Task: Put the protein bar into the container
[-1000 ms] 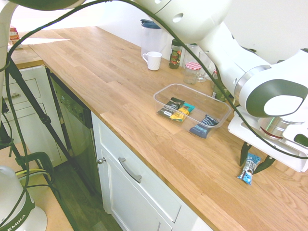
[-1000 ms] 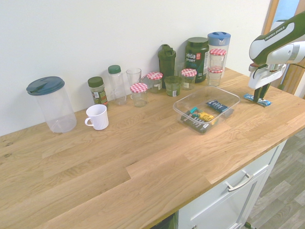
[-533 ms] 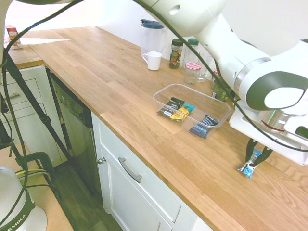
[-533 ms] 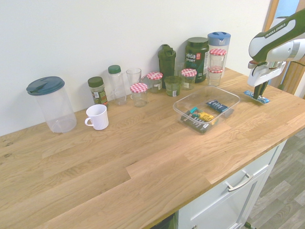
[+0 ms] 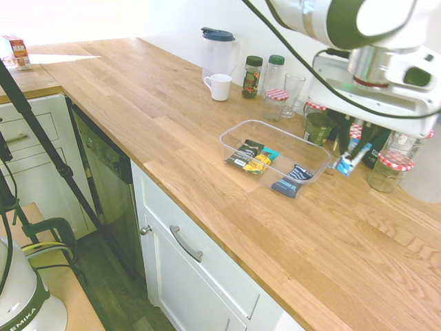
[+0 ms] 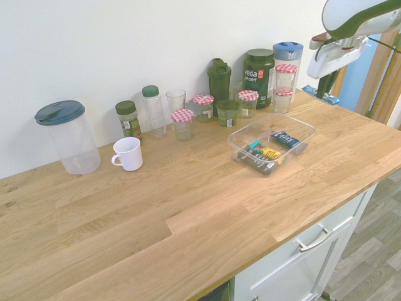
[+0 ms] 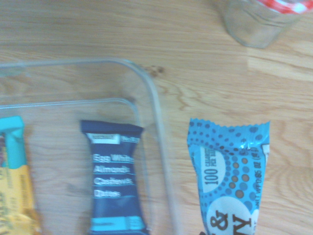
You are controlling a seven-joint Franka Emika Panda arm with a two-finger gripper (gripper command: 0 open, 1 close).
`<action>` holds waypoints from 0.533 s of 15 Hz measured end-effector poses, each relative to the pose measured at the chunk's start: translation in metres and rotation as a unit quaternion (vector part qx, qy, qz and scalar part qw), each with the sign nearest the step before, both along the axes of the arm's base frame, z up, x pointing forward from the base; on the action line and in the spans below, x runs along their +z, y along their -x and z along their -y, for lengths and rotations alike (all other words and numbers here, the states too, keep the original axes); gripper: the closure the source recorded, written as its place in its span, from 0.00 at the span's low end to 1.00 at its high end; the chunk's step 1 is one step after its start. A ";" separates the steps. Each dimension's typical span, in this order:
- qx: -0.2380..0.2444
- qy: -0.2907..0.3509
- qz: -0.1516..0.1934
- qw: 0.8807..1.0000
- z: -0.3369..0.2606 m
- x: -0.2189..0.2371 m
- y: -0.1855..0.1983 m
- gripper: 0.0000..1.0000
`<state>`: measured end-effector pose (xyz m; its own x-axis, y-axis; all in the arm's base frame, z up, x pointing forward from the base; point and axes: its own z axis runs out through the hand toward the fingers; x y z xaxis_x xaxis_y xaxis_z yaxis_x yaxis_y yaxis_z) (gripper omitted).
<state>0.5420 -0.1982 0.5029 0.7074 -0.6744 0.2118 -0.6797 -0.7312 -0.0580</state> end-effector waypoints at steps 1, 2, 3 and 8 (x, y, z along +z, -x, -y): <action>0.006 0.004 -0.004 1.000 -0.025 -0.003 -0.007 1.00; 0.010 0.008 -0.006 1.000 -0.045 -0.006 -0.013 1.00; 0.015 0.011 -0.010 1.000 -0.064 -0.013 -0.019 1.00; 0.026 0.022 -0.028 0.999 -0.108 -0.048 -0.035 1.00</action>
<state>0.5767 -0.0907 0.4549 0.7528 -0.6270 0.2001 -0.6419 -0.7667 0.0125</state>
